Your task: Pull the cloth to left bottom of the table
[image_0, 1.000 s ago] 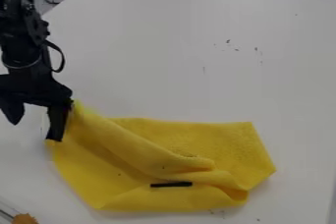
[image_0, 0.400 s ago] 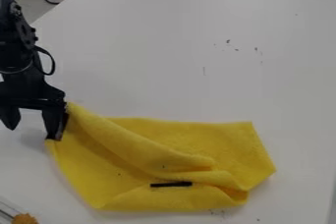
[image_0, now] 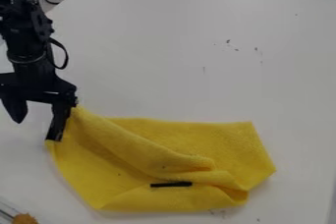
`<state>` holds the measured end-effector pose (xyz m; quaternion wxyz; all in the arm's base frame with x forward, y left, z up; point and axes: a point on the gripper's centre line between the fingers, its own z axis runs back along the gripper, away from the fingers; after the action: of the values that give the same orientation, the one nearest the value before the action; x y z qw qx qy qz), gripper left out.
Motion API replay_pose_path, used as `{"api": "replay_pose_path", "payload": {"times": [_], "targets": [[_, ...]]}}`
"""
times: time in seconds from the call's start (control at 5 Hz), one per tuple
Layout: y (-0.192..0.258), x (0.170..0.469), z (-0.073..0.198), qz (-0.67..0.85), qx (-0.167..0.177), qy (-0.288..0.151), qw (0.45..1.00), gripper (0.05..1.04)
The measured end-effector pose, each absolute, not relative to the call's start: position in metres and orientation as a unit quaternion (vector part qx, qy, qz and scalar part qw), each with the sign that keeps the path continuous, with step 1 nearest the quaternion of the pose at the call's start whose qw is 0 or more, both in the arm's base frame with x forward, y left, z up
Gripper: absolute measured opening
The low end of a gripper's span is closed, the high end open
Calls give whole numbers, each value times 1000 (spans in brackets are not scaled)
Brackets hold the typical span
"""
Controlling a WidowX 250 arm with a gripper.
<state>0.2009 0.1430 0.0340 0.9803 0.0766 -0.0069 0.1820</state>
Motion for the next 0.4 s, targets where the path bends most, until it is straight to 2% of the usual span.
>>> {"api": "replay_pose_path", "payload": {"times": [0.2,0.4], "targets": [[140,201,35,187,76,-7,980,1000],[138,204,25,182,57,-9,982,1000]]}}
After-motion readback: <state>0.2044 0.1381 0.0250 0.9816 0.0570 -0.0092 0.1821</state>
